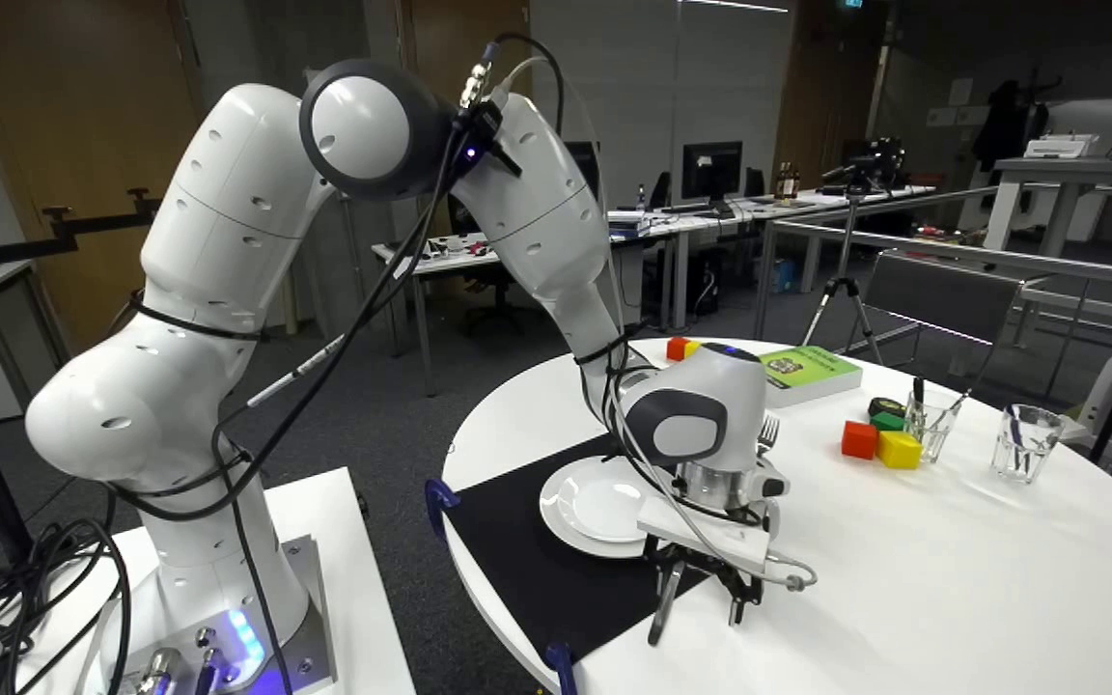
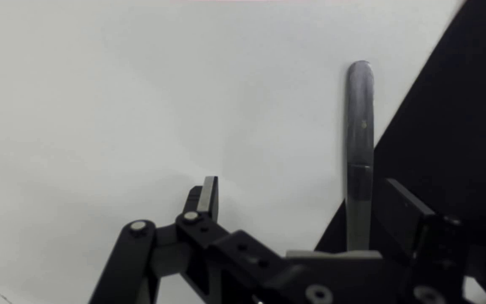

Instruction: Pick up the silver knife and put it in the black and white mug

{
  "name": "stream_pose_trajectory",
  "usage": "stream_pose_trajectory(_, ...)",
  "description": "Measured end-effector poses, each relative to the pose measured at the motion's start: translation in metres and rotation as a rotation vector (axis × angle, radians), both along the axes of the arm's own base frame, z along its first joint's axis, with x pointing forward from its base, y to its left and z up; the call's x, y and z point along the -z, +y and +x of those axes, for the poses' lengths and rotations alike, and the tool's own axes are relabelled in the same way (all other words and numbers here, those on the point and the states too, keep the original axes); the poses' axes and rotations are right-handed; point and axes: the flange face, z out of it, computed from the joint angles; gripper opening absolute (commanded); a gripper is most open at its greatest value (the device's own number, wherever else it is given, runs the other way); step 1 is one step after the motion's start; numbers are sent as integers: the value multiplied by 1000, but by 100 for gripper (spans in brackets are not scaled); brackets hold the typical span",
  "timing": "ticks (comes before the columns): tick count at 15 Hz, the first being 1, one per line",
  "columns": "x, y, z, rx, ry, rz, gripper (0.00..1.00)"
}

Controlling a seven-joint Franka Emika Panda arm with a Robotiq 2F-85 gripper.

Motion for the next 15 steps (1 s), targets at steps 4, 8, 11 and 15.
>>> stream_pose_trajectory(4,4,5,1,-7,3,7,100)
stream_pose_trajectory(8,4,17,6,-23,-4,19,100)
stream_pose_trajectory(11,4,22,8,-32,-6,24,100)
stream_pose_trajectory(15,4,22,8,-35,-5,25,100)
